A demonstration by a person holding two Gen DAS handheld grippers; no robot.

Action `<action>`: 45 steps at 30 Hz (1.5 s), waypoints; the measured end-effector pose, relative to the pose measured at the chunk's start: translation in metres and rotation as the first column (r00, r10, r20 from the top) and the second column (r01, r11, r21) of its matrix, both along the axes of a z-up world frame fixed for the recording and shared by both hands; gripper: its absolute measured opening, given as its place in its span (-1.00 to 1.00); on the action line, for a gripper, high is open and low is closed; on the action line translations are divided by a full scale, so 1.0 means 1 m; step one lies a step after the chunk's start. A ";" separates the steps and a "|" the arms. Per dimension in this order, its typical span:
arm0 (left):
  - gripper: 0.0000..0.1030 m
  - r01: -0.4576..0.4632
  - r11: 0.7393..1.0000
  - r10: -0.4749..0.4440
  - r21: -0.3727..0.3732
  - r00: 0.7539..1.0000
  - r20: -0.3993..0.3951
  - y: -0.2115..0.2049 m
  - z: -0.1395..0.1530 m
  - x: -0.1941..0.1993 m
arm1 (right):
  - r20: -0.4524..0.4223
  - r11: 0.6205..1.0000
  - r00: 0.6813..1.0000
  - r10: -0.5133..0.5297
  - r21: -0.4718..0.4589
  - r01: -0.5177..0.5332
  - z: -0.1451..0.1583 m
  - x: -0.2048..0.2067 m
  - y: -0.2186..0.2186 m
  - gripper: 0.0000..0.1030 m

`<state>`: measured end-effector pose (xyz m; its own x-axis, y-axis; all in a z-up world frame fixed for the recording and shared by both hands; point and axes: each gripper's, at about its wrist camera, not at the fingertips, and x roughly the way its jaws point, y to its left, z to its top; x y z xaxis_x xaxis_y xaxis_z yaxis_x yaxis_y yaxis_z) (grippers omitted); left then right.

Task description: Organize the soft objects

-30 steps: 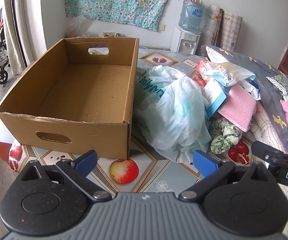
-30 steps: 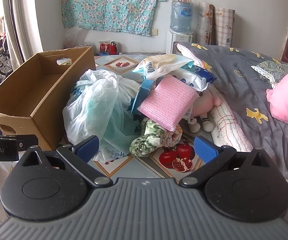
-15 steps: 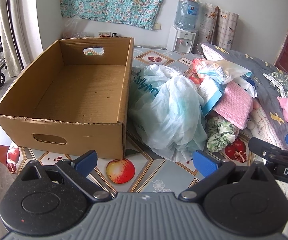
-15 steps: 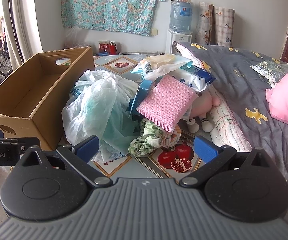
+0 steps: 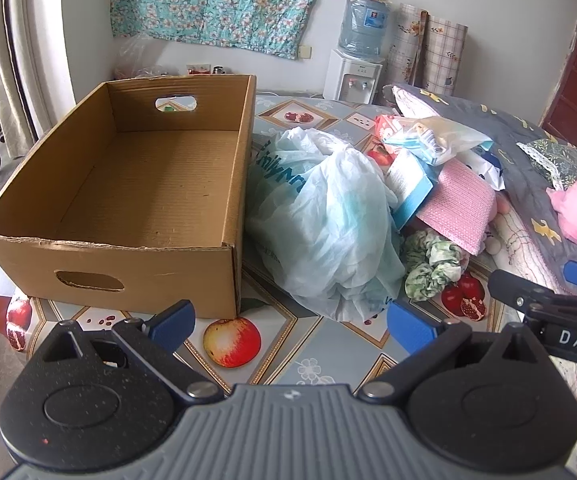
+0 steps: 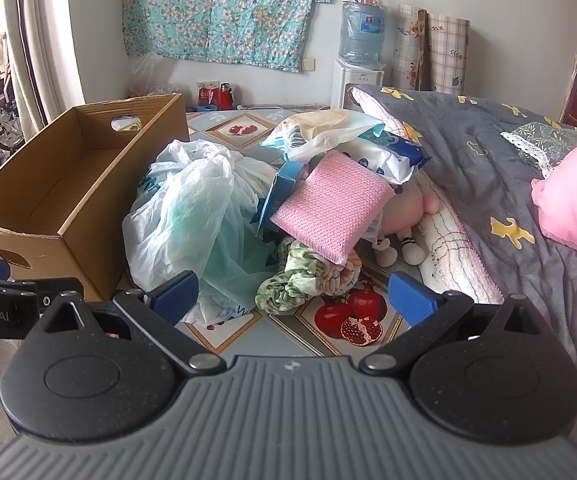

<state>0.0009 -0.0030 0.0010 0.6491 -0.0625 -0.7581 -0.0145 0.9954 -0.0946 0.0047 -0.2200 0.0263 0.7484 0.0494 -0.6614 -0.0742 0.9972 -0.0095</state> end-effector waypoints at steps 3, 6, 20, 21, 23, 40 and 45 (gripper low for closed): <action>0.99 0.007 1.000 -0.007 0.000 1.000 0.000 -0.001 0.000 0.000 | 0.000 1.000 1.000 0.000 -0.001 0.000 0.000 0.000 0.000 0.98; 0.99 0.013 1.000 -0.013 -0.003 1.000 0.000 -0.001 0.001 -0.001 | 0.001 1.000 1.000 0.000 -0.001 0.000 0.001 -0.001 -0.001 0.98; 0.99 0.020 1.000 -0.020 0.001 1.000 0.004 -0.002 0.002 0.000 | -0.001 1.000 1.000 -0.007 0.001 0.007 -0.001 0.000 -0.007 0.98; 0.99 0.021 1.000 -0.021 0.004 1.000 0.003 -0.003 0.001 0.000 | -0.003 1.000 1.000 -0.008 0.003 0.008 -0.002 0.000 -0.009 0.98; 0.99 0.026 1.000 -0.026 0.011 1.000 0.001 -0.005 0.001 0.001 | -0.005 1.000 1.000 -0.011 0.003 0.011 -0.004 0.001 -0.008 0.98; 0.99 0.185 0.982 -0.188 0.036 0.980 0.067 -0.044 0.010 0.038 | 0.082 0.994 0.994 -0.075 0.087 0.068 -0.011 0.017 -0.067 0.98; 0.99 0.254 0.967 -0.250 -0.001 0.953 0.170 -0.049 0.034 0.073 | 0.150 0.959 0.982 -0.116 0.275 0.072 0.008 0.040 -0.104 0.98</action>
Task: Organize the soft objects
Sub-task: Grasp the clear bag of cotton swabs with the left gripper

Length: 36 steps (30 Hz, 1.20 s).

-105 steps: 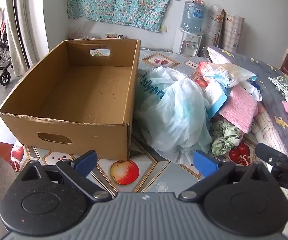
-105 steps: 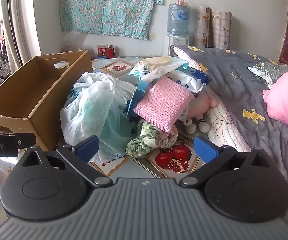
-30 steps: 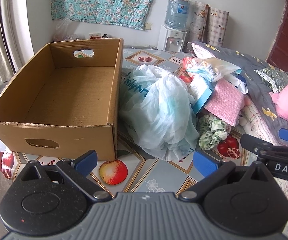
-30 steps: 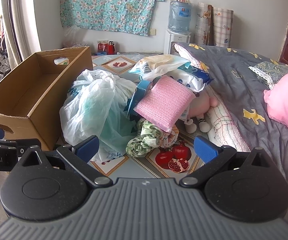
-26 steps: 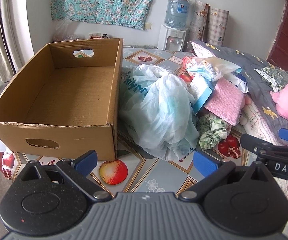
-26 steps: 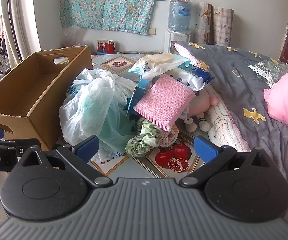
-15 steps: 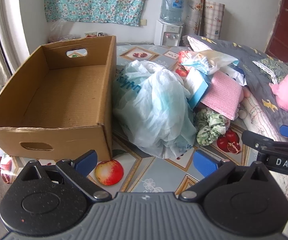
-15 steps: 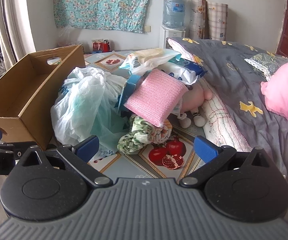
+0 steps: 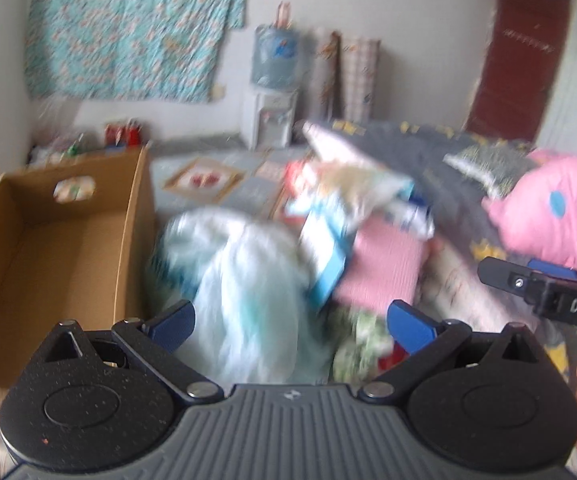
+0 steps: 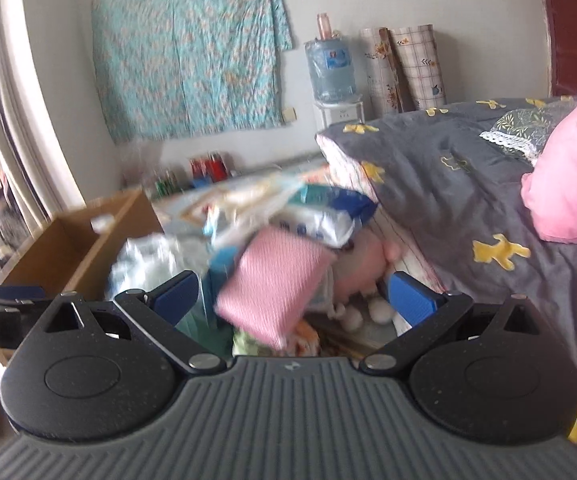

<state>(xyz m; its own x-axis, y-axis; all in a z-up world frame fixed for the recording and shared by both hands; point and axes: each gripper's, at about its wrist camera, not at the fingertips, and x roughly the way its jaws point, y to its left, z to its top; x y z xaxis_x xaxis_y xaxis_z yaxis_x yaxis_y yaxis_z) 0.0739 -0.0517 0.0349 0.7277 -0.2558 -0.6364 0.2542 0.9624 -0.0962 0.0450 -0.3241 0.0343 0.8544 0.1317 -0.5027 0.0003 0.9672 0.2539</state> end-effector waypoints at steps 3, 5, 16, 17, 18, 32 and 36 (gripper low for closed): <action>0.95 -0.009 1.000 0.008 0.018 1.000 0.030 -0.001 0.018 0.033 | 0.032 0.994 0.999 0.011 0.112 -0.015 0.006 0.024 -0.011 0.97; 0.92 -0.016 1.000 0.016 0.005 0.999 0.049 0.001 0.031 0.061 | 0.038 0.982 0.999 0.023 0.187 -0.030 0.005 0.043 -0.014 0.90; 0.31 0.073 0.973 -0.135 -0.221 0.951 -0.280 -0.020 -0.005 0.231 | -0.046 0.904 0.998 0.045 0.428 -0.021 -0.043 0.136 -0.010 0.30; 0.32 0.080 0.967 -0.155 -0.240 0.937 -0.313 -0.023 -0.014 0.240 | -0.047 0.901 0.998 0.046 0.434 -0.021 -0.046 0.140 -0.010 0.29; 0.35 0.093 0.964 -0.176 -0.249 0.924 -0.341 -0.028 -0.021 0.249 | -0.049 0.900 0.998 0.047 0.436 -0.022 -0.049 0.143 -0.009 0.26; 0.29 0.125 0.918 -0.314 -0.377 0.810 -0.495 -0.070 -0.063 0.288 | -0.091 0.854 0.993 0.074 0.521 -0.015 -0.076 0.166 -0.021 -0.45; -0.07 0.143 0.927 -0.303 -0.348 0.830 -0.468 -0.071 -0.051 0.279 | -0.080 0.844 0.994 0.077 0.536 -0.022 -0.075 0.162 -0.025 -0.55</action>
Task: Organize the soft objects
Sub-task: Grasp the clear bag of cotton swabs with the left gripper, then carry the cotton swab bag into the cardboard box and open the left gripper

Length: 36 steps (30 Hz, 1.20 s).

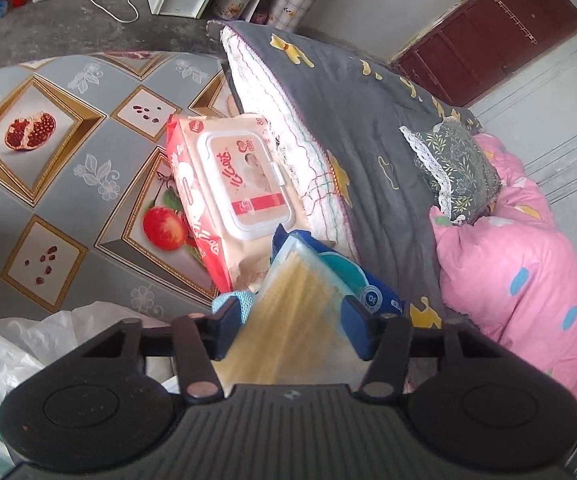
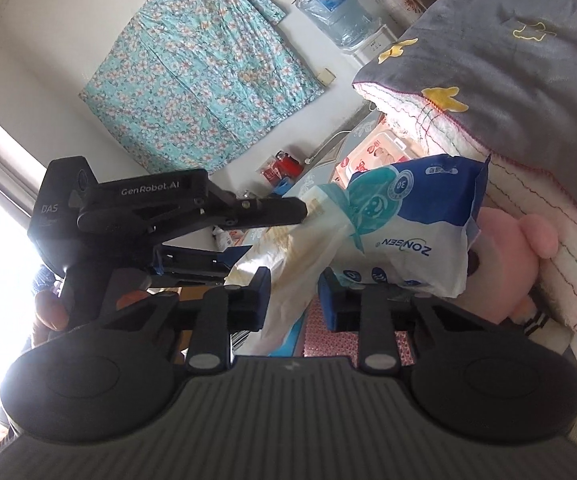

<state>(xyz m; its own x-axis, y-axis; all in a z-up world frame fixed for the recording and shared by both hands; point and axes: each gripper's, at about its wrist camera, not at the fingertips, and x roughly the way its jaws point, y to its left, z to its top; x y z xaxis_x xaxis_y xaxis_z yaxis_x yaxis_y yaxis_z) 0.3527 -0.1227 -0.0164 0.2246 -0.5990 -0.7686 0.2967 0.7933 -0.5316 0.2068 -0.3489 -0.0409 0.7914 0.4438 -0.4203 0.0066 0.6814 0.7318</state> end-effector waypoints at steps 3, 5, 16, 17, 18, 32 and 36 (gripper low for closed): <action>-0.15 0.000 1.000 0.000 0.010 0.999 0.033 0.001 0.012 -0.009 | 0.013 1.000 1.000 0.005 0.000 -0.005 0.006 -0.003 -0.001 -0.57; -0.19 0.003 1.000 -0.005 0.018 0.997 0.073 0.002 0.025 -0.019 | 0.026 1.000 1.000 0.009 -0.007 -0.009 0.013 -0.008 0.000 -0.58; -0.25 -0.047 0.999 0.045 0.004 0.976 0.214 0.047 0.104 -0.088 | 0.152 0.995 0.984 0.098 -0.041 -0.092 0.076 -0.053 0.029 -0.60; -0.25 -0.055 0.998 0.052 0.006 0.973 0.226 0.053 0.109 -0.095 | 0.161 0.993 0.981 0.113 -0.043 -0.108 0.082 -0.055 0.034 -0.60; -0.25 -0.069 0.998 0.065 0.008 0.969 0.238 0.062 0.115 -0.103 | 0.168 0.991 0.977 0.130 -0.045 -0.124 0.087 -0.057 0.039 -0.60; -0.24 -0.406 0.914 0.389 0.018 0.885 0.255 0.213 0.117 -0.141 | 0.078 0.864 0.860 0.504 -0.067 -0.500 0.128 -0.008 0.189 -0.59; -0.23 -0.498 0.867 0.486 0.014 0.851 0.200 0.256 0.089 -0.124 | -0.005 0.807 0.810 0.587 -0.075 -0.586 0.119 0.024 0.241 -0.59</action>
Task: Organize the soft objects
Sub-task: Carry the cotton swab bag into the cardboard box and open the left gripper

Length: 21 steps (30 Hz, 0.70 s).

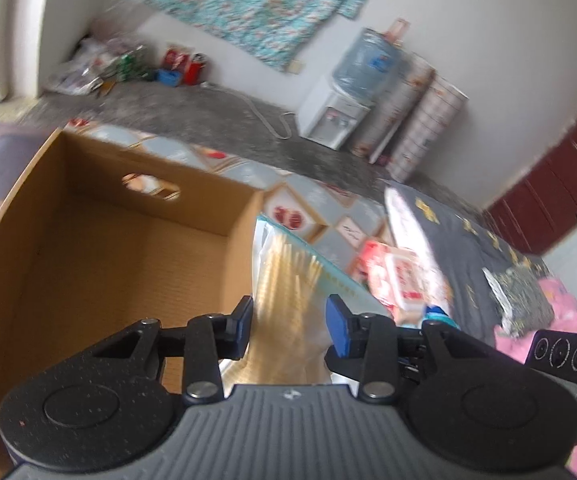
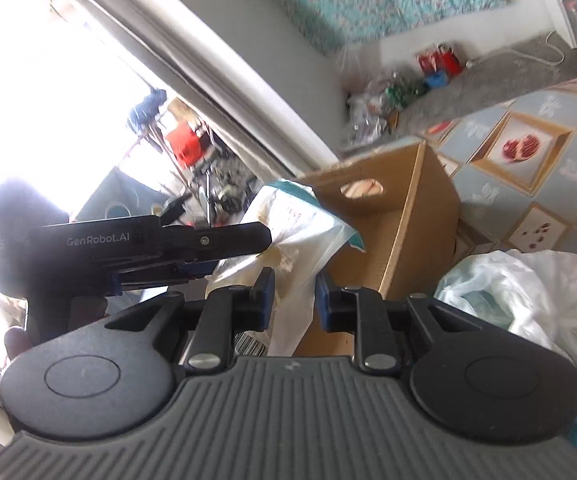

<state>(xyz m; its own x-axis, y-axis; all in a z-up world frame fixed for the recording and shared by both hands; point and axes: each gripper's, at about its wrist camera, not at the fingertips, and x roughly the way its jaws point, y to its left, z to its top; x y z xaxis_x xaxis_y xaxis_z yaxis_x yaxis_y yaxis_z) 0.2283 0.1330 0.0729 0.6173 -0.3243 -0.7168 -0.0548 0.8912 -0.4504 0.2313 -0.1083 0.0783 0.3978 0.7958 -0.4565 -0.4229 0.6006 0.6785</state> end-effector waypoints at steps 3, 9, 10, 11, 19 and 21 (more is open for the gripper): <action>-0.23 -0.063 0.998 0.063 0.002 0.997 -0.038 0.026 -0.027 0.018 | -0.012 0.998 1.000 0.020 -0.057 -0.021 -0.012 0.017 0.033 -0.59; -0.24 -0.122 0.992 0.118 -0.036 0.989 -0.087 0.060 -0.066 0.050 | 0.008 0.986 0.999 0.045 -0.158 -0.043 -0.017 0.053 0.075 -0.59; -0.23 -0.126 0.991 0.122 -0.037 0.989 -0.088 0.062 -0.070 0.055 | 0.019 0.983 0.999 0.050 -0.178 -0.046 -0.019 0.064 0.079 -0.59; -0.23 -0.133 0.991 0.129 -0.037 0.988 -0.091 0.065 -0.074 0.059 | 0.033 0.979 0.998 0.052 -0.200 -0.044 -0.020 0.070 0.082 -0.59; -0.13 -0.111 0.994 0.109 -0.006 0.984 -0.142 0.065 -0.096 0.075 | 0.064 0.974 0.998 -0.012 -0.226 0.027 -0.025 0.100 0.055 -0.56; -0.08 -0.080 0.997 0.079 0.000 0.981 -0.179 0.065 -0.103 0.073 | 0.063 0.975 0.998 -0.028 -0.220 0.042 -0.024 0.094 0.042 -0.56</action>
<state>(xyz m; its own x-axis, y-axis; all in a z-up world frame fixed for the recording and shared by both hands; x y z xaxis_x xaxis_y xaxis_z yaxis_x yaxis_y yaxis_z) 0.3014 0.1979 -0.0301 0.5031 -0.2848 -0.8159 -0.2056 0.8776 -0.4331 0.3250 -0.0666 0.0546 0.4553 0.6632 -0.5940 -0.4345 0.7479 0.5019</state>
